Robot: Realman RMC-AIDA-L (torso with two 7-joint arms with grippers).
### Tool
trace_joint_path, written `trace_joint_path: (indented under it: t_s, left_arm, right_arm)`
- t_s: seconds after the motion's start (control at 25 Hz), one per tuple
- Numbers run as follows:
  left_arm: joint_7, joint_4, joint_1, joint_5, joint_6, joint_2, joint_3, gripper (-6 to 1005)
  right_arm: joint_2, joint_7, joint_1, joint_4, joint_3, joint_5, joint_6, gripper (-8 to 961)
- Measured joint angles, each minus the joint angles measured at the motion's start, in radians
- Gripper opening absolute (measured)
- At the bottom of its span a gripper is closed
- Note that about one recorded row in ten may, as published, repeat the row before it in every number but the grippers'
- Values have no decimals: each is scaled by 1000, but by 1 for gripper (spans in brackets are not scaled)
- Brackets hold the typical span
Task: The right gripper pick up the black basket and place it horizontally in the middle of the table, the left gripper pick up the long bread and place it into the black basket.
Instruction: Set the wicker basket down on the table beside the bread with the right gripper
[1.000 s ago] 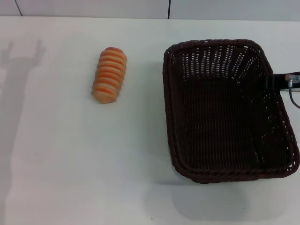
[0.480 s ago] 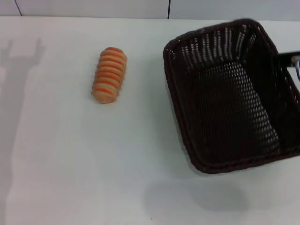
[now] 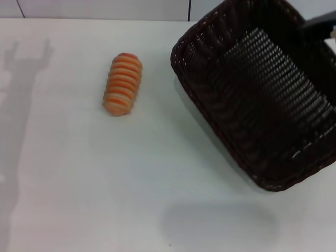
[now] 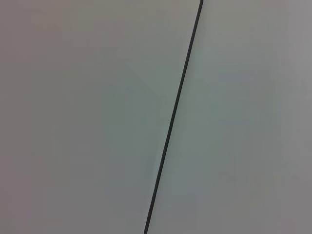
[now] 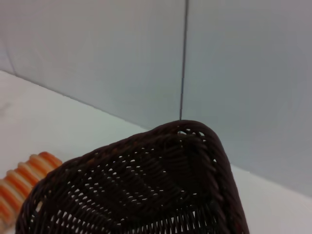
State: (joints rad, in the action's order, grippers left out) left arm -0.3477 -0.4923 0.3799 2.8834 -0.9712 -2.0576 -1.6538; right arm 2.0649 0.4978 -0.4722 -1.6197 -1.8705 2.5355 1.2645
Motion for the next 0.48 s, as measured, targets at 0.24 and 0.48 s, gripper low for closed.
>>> trace_joint_path:
  t_s: [0.24,0.48]
  left_arm:
    - [29,0,16,0,32,-4,-13,797]
    - [33,0,26,-1,36,-7,-14,795]
  right_arm:
    - [-11,159,-40,-65,-56,-102,99,159]
    - [-29,293,-120,-74,-121,-222,228,159]
